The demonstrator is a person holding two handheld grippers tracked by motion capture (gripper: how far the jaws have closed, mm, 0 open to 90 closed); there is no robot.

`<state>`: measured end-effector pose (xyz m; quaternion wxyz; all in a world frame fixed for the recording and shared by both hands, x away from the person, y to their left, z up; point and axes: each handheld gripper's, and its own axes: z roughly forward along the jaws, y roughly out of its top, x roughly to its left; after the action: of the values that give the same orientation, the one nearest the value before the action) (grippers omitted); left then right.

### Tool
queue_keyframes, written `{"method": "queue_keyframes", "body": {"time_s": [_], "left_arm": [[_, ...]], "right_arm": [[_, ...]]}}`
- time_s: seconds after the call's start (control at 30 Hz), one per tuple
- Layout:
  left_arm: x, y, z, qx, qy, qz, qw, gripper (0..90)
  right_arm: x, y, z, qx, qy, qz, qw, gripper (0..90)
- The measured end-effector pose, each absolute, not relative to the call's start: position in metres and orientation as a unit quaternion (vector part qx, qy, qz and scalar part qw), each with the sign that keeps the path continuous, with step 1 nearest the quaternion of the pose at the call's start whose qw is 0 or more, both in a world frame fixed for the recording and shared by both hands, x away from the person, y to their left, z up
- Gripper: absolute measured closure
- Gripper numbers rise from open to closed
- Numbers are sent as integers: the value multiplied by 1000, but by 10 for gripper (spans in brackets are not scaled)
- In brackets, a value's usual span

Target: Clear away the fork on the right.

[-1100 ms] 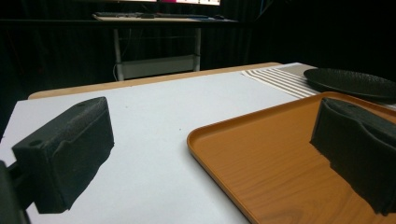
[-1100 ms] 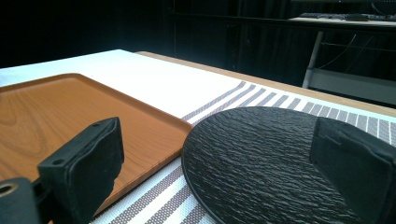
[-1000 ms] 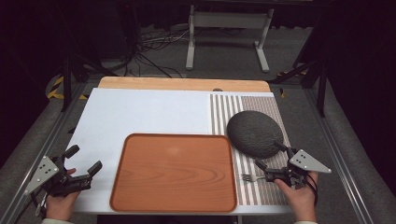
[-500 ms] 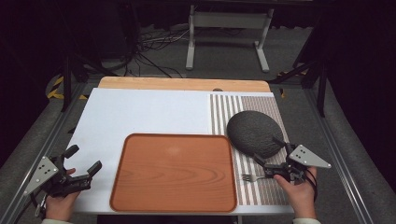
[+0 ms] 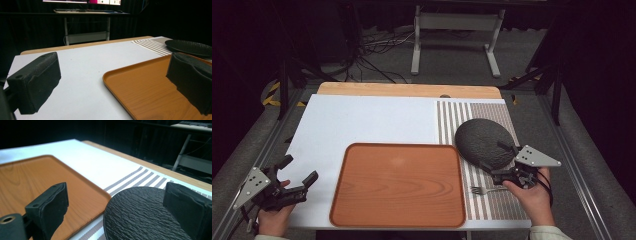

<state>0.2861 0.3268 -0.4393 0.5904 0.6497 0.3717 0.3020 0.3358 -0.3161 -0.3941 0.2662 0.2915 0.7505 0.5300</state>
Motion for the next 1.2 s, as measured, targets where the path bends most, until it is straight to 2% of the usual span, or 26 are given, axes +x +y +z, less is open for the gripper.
{"method": "queue_keyframes", "body": {"time_s": [0.57,1.2], "left_arm": [[288,322,-441,655,368,296,590,2],[288,322,-441,657,366,299,587,2]], "right_arm": [[348,-307,-369,245,844,416,233,82],[354,-300,-369,207,916,291,181,77]]}}
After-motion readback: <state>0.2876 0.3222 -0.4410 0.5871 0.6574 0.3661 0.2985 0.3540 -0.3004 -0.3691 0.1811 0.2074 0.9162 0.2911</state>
